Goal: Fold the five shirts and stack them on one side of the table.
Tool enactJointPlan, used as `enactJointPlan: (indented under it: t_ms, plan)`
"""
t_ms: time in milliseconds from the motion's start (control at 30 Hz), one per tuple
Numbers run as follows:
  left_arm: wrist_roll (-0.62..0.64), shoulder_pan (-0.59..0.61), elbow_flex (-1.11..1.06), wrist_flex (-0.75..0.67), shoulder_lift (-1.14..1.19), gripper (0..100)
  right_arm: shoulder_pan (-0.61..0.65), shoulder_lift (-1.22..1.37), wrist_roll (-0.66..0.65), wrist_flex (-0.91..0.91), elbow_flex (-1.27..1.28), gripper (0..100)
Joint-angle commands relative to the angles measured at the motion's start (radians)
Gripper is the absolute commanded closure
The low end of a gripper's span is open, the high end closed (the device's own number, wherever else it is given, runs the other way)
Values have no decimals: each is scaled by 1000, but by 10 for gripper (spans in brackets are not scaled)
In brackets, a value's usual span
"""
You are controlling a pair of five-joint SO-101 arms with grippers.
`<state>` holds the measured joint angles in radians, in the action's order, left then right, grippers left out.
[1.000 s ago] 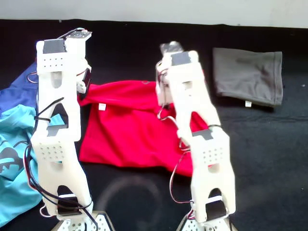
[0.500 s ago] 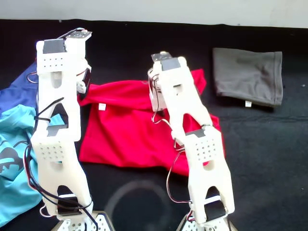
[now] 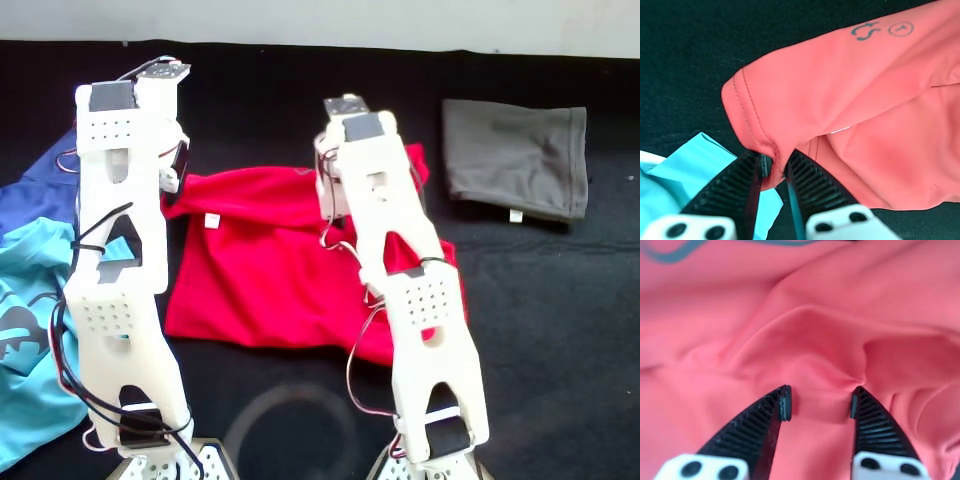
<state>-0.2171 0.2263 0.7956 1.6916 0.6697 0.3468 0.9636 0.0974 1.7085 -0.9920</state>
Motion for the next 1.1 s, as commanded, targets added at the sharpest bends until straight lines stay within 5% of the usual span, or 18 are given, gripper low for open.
enactJointPlan:
  t_ms: [0,133,267,500,1067]
  plan:
    - [-11,8,8,-5,-7,992,-39,22,8,-4,-76,807]
    - [-11,8,8,-5,-8,992,-59,44,2,25,-113,824]
    - [-11,7,8,-5,-12,992,-84,44,2,28,-131,996]
    - [-11,7,8,-3,-16,992,-127,-8,-2,54,-226,993]
    - [-8,7,47,71,-343,992,-163,-498,-416,51,-271,993]
